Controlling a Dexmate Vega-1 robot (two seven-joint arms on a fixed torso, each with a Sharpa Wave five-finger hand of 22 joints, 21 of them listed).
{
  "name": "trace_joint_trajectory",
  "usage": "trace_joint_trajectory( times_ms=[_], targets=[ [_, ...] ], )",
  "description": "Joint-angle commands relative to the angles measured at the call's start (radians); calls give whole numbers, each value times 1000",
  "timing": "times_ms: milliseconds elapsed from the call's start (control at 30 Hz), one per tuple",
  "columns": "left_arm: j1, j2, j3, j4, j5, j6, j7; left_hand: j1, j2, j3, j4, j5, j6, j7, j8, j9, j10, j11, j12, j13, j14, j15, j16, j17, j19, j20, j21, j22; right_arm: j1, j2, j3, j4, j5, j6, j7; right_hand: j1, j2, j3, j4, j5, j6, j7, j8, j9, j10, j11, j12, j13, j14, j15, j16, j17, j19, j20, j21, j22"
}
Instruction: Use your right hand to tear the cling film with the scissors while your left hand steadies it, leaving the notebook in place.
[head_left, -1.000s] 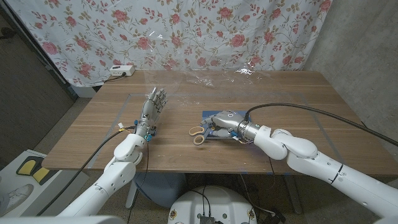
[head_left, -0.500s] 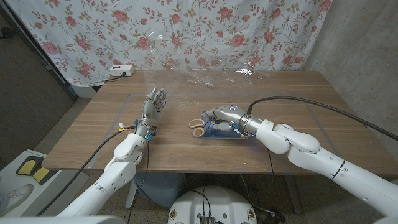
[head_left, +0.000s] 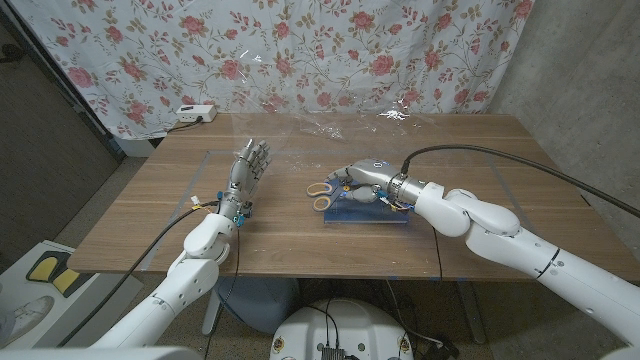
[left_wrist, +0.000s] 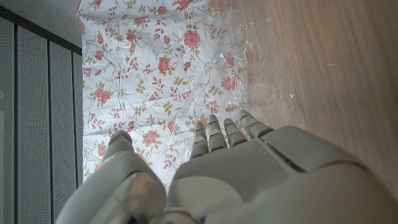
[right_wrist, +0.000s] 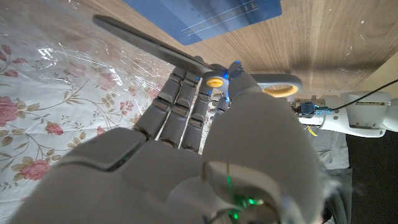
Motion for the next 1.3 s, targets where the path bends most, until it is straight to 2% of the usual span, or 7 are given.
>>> trace_joint_trajectory(
  times_ms=[33,333,400,733,933,1300],
  targets=[
    [13,15,1,-33,20,-2,12,6,14,4,-8,6,18,0,6,3,11,3,3,2,4,-8,0,3,4,-3,-1,4,26,-24,20,-28,3,-37,60,7,6,8,-1,7,0,7,-6,3,181,-170,11,3,11,-162,-3,0,5,-31,6,6],
    [35,33,-7,-81,28,-2,25,15,20,9,-12,5,32,-4,9,3,22,0,7,2,6,-7,1,2,3,-3,-1,4,49,-42,35,-50,11,-85,128,10,6,7,-1,9,-7,16,-14,2,181,-171,14,6,17,-162,-7,0,6,-28,13,6],
    [42,40,-10,-95,31,-3,27,17,21,10,-12,5,39,-6,11,4,23,1,7,2,6,-8,1,2,2,-3,-1,4,66,-47,32,-58,23,-105,182,10,5,6,-1,10,-8,20,-16,2,180,-171,15,7,19,-161,-7,0,5,-28,15,6],
    [62,51,-15,-127,44,-19,30,24,24,14,-15,3,72,4,18,4,37,1,11,2,7,-7,0,2,1,-2,-2,4,68,-68,37,-73,10,-106,176,13,6,5,-1,12,-13,25,-25,1,178,-167,18,9,23,-161,-14,-1,2,-27,22,7],
    [65,52,-14,-135,45,-21,28,25,25,15,-16,3,72,1,15,4,38,6,11,2,7,-7,0,2,1,0,-2,4,78,-78,40,-88,7,-116,206,14,6,4,-1,13,-9,25,-26,1,184,-169,20,7,27,-162,-15,-1,5,-30,27,7],
    [87,69,-21,-161,69,-36,37,28,26,17,-17,2,73,2,13,4,38,-1,10,2,9,-8,1,2,2,-1,-1,4,110,-92,44,-118,-18,-143,273,17,4,1,-1,15,5,26,-27,1,192,-168,20,0,41,-162,-14,4,14,-30,40,9]
  ],
)
